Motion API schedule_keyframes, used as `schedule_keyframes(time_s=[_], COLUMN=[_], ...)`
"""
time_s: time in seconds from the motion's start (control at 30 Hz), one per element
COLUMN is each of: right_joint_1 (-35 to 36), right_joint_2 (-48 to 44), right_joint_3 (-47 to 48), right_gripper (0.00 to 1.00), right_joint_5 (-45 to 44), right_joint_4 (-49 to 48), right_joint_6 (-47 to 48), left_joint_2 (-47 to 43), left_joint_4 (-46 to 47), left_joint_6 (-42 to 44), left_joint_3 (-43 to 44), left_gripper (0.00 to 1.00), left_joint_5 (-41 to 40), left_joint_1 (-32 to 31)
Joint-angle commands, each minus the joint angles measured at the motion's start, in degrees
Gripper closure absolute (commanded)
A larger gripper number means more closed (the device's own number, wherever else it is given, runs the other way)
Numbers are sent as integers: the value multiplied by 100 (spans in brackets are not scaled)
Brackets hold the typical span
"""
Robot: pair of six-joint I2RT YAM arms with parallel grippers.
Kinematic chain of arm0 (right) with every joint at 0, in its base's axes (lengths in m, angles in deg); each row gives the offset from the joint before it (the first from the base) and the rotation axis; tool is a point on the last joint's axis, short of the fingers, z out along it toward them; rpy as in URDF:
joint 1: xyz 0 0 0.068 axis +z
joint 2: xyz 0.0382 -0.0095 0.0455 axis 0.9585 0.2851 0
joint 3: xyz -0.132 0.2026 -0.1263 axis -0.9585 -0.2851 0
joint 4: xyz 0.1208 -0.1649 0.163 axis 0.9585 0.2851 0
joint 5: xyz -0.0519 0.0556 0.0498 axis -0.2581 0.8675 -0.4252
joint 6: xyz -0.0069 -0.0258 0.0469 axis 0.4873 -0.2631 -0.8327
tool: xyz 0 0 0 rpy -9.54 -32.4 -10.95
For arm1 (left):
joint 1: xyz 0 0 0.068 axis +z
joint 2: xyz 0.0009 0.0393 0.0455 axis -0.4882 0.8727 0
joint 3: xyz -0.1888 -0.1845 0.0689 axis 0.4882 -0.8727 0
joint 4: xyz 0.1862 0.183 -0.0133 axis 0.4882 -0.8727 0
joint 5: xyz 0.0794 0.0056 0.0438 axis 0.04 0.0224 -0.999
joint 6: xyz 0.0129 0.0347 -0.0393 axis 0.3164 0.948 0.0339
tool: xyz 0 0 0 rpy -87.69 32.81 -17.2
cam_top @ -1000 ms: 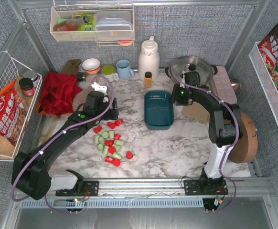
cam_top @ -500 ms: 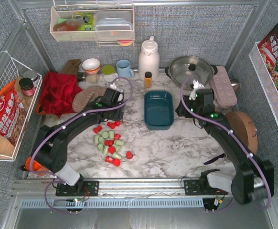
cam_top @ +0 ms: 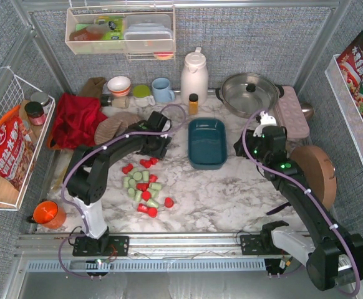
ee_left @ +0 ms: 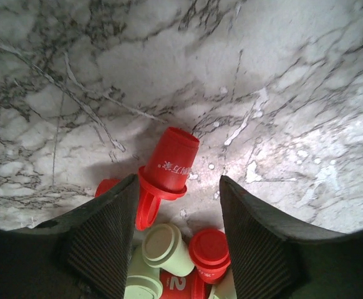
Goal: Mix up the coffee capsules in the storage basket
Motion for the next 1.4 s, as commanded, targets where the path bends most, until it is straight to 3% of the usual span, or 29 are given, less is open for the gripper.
schedule_keyframes(time_s=[0.0, 0.6, 0.8, 0.97, 1.17, 1.37], right_joint_1=[4, 4, 4, 4, 4, 55], right_joint_2=[-52, 89, 144, 202, 285, 498], right_joint_3=[55, 54, 55, 71, 97, 88], right_gripper=[45, 45, 45, 44, 43, 39], right_joint_5=[136, 161, 148, 179, 491, 1698], right_joint_4=[-129, -116, -94, -94, -192, -724], right_joint_6=[-88, -102, -102, -102, -142, -370], left_joint_2=[182, 581, 276, -316, -1237, -2433], left_joint_4=[-355, 87, 508, 1193, 2075, 4522], left_joint_6=[86, -54, -152, -284, -454, 376], left_joint_3=[2, -88, -363, -778, -1344, -2667], left_gripper=[38, 43, 50, 58, 60, 62], left_joint_5=[13, -277, -236, -246, -189, 474], left_joint_1=[3, -5, -44, -112, -267, -976])
